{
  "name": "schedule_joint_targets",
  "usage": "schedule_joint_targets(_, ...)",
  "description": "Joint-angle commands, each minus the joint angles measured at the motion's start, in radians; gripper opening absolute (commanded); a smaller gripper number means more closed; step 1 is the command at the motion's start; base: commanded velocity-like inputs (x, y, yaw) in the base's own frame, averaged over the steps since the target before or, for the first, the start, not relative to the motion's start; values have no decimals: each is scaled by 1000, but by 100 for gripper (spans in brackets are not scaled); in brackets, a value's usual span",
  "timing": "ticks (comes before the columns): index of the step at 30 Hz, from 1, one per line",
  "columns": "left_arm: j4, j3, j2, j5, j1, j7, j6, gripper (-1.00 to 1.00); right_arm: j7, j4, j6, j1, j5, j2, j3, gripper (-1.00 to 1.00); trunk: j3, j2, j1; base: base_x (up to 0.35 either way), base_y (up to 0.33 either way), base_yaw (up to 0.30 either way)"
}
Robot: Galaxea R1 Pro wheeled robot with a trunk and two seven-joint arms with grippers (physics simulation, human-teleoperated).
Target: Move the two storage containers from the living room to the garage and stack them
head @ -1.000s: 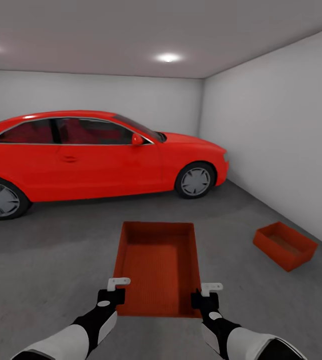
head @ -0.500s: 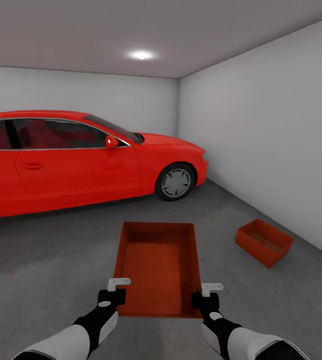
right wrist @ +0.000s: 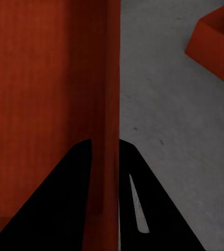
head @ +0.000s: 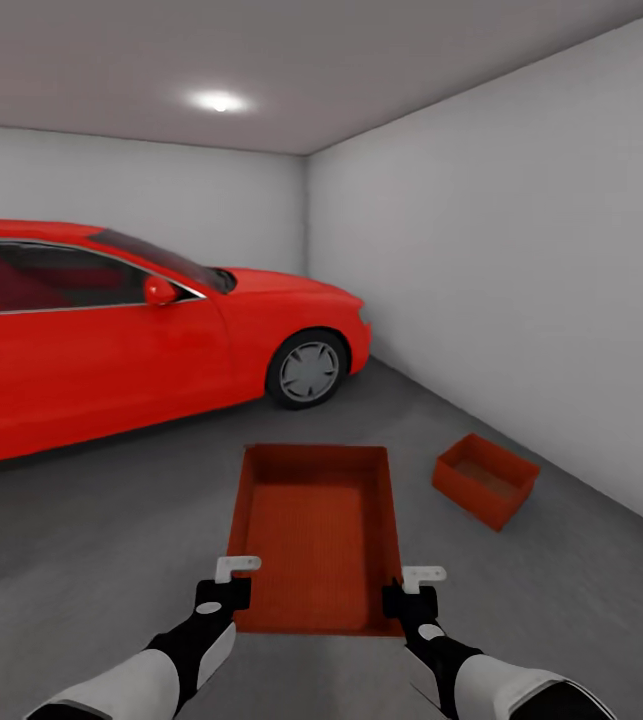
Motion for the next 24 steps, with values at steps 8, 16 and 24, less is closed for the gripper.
schedule_joint_targets(8,0,48,8,37,-1,10,-1,-100,-1,0,-4,-1,7,-4,-29,-100,-1,-1,1,322,0,-287)
schedule_joint_targets(16,0,48,8,37,-1,10,-1,-100,-1,0,-4,-1,7,-4,-29,-100,-1,-1,1,322,0,-287)
schedule_joint_targets(24,0,48,8,37,-1,10,-1,-100,-1,0,-4,-1,7,-4,-29,-100,-1,-1,1,322,0,-287)
